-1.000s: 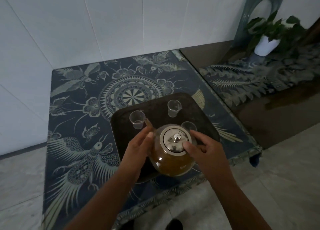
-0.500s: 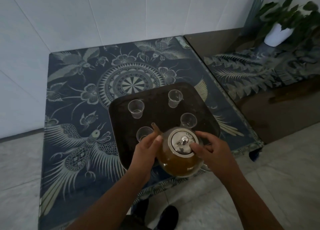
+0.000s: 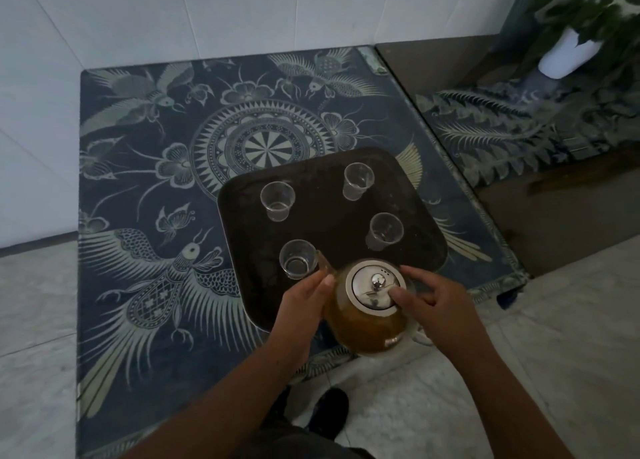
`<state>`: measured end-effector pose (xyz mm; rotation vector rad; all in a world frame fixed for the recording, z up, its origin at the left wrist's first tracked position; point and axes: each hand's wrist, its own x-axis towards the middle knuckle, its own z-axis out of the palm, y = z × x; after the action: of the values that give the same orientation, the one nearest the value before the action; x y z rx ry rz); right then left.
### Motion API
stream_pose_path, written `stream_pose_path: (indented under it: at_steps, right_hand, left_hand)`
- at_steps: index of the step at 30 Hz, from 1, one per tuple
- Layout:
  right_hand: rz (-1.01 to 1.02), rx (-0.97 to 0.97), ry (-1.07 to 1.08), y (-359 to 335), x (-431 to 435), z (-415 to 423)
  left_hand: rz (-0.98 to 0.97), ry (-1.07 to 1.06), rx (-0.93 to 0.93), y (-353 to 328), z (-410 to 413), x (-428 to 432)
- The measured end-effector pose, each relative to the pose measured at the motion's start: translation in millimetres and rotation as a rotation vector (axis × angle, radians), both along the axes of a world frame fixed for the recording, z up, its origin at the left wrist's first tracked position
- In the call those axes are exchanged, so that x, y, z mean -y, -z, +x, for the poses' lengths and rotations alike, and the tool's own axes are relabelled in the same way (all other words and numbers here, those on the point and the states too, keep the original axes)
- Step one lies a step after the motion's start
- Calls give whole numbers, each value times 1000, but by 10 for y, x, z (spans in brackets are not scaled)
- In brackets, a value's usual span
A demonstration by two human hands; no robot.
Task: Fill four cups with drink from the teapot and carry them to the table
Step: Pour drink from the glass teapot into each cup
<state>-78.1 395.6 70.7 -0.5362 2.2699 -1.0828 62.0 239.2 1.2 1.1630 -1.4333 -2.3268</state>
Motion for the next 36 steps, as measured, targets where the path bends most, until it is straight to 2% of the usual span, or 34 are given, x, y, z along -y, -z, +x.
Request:
stream_pose_path:
  at_steps: [24, 36]
  right_hand:
    - [133, -59, -54, -49, 254, 12]
    - [306, -145, -110, -111, 404, -33]
  left_hand:
    - [209, -56, 23, 145, 1, 92]
    - [306, -29, -7, 181, 3, 83]
